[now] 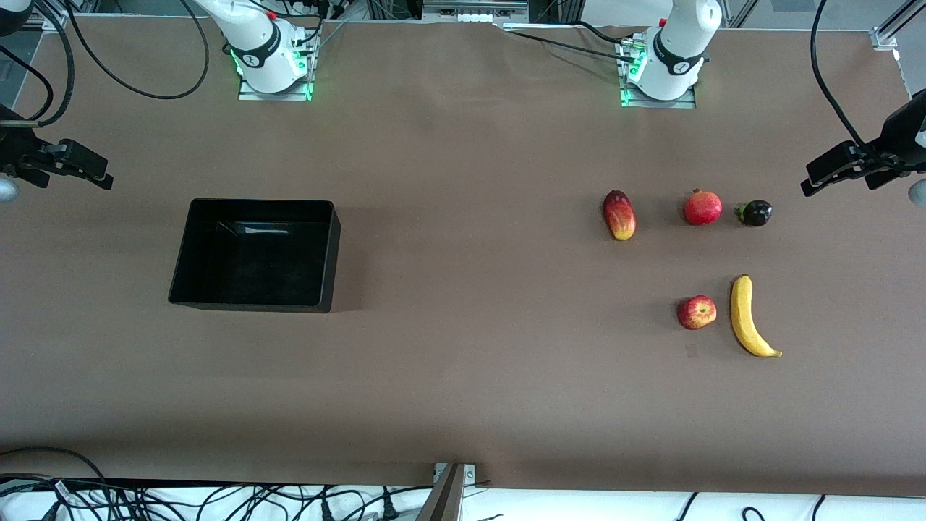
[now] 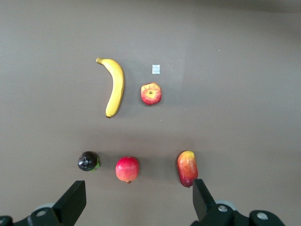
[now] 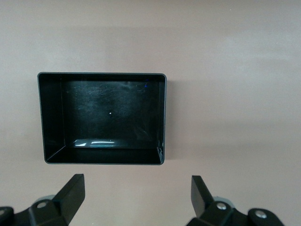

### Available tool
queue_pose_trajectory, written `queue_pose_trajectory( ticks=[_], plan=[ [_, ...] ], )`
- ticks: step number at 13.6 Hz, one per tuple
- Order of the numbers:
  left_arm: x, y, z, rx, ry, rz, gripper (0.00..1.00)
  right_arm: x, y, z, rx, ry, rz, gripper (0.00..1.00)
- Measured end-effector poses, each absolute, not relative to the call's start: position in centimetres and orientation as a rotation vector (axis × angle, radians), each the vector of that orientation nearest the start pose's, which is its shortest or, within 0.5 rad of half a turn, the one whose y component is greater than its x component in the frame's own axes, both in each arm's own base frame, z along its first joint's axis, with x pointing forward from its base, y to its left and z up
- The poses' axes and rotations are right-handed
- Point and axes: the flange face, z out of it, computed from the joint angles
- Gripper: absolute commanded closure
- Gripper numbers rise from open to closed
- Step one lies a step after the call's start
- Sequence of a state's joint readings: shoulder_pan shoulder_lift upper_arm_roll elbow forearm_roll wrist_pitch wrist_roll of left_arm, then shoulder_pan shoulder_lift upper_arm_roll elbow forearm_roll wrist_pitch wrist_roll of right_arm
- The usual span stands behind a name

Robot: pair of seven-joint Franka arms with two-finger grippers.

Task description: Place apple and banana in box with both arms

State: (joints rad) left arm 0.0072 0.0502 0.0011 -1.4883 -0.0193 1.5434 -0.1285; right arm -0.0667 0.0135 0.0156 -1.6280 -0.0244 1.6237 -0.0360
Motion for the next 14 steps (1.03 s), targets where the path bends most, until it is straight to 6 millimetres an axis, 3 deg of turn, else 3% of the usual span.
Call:
queue_pose_trajectory(
  ticks=[10,12,14],
  plan=[
    [56.8,0.3,63.3,-3.154,-0.215,-0.005,0.0,56.0,-3.3,59.4,-3.164,0.028,0.039,0.0],
    [56.8,0.3,63.2,-3.154,-0.216,-0.005,0.0,56.2,-4.0,58.1,-3.162,0.047,0.082,0.0],
    [56.9,0.4,63.0,-3.153,-0.219,0.001,0.0,56.9,-4.2,55.5,-3.159,0.052,0.123,0.0]
  ],
)
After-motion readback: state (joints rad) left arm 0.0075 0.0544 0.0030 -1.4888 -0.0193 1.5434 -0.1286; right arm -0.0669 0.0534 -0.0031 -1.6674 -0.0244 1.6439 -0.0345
